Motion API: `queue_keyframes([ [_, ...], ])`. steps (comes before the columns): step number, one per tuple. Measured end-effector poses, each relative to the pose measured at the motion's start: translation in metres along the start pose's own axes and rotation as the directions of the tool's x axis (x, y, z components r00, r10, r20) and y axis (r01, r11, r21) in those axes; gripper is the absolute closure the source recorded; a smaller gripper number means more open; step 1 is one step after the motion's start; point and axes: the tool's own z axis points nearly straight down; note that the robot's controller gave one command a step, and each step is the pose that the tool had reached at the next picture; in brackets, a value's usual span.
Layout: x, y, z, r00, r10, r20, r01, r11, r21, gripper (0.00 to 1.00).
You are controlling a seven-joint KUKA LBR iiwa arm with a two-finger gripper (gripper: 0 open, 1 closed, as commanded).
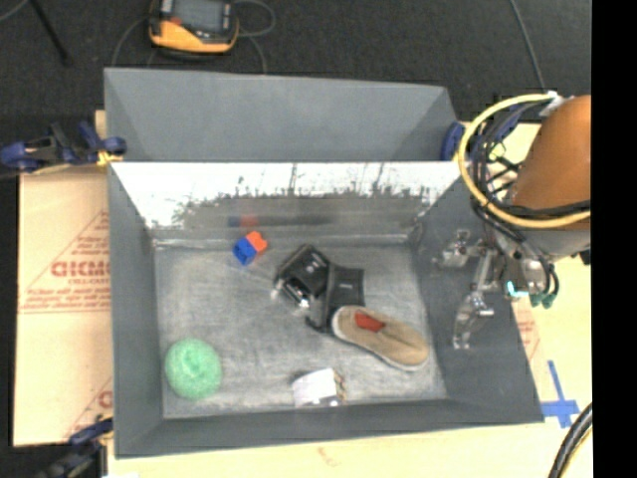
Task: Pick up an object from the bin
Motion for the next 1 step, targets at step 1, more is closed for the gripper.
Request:
queue_keyframes([
  [1, -0.0016, 0.0004, -0.0036, 1.000, -0.003, 0.008, 0.003, 1.000, 0.001, 0.00],
])
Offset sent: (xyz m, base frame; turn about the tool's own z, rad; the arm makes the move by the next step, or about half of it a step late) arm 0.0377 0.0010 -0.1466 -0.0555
